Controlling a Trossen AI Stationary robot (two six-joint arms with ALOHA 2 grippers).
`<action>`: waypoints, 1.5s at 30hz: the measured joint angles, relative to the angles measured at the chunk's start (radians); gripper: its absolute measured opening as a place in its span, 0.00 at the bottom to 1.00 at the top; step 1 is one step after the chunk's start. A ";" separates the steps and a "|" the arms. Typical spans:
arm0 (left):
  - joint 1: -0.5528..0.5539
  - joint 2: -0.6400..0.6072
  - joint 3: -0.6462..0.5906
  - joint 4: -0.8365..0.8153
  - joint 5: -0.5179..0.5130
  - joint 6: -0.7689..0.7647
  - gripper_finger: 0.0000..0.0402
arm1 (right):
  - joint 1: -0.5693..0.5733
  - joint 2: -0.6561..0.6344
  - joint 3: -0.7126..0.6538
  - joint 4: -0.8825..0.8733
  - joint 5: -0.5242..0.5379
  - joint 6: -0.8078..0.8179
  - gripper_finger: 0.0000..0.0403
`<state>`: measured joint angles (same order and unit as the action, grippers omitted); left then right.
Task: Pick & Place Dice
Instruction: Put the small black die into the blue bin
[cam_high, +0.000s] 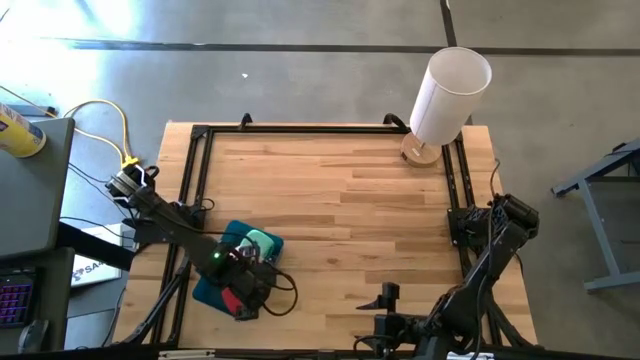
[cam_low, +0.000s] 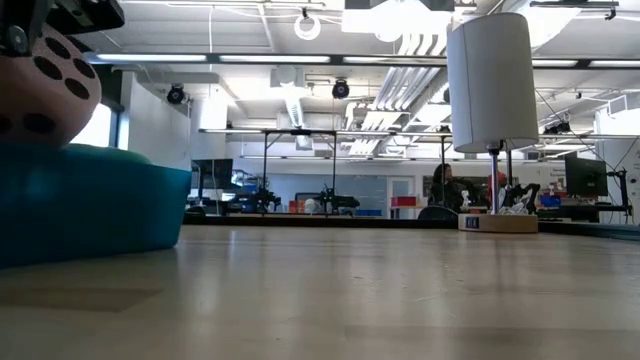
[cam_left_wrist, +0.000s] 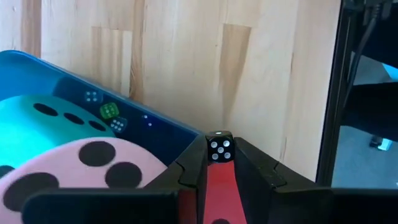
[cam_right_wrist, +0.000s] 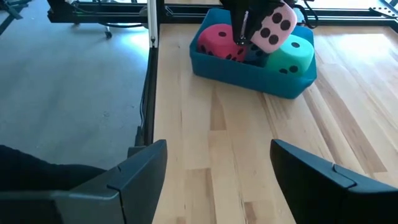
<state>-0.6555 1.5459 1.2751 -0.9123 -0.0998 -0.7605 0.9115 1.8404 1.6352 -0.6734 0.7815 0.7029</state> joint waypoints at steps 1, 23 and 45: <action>-0.006 0.000 0.000 0.000 -0.001 -0.001 0.15 | 0.000 0.000 0.000 0.000 0.000 0.000 0.69; -0.128 -0.078 0.029 -0.149 -0.022 -0.230 0.14 | 0.002 0.000 0.000 0.004 0.000 0.003 0.69; -0.332 -0.027 0.027 -0.378 0.019 -0.436 0.16 | -0.003 0.066 0.000 0.051 -0.050 -0.052 0.69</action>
<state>-0.9874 1.5188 1.3022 -1.2901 -0.0811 -1.1966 0.9081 1.9064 1.6352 -0.6227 0.7318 0.6508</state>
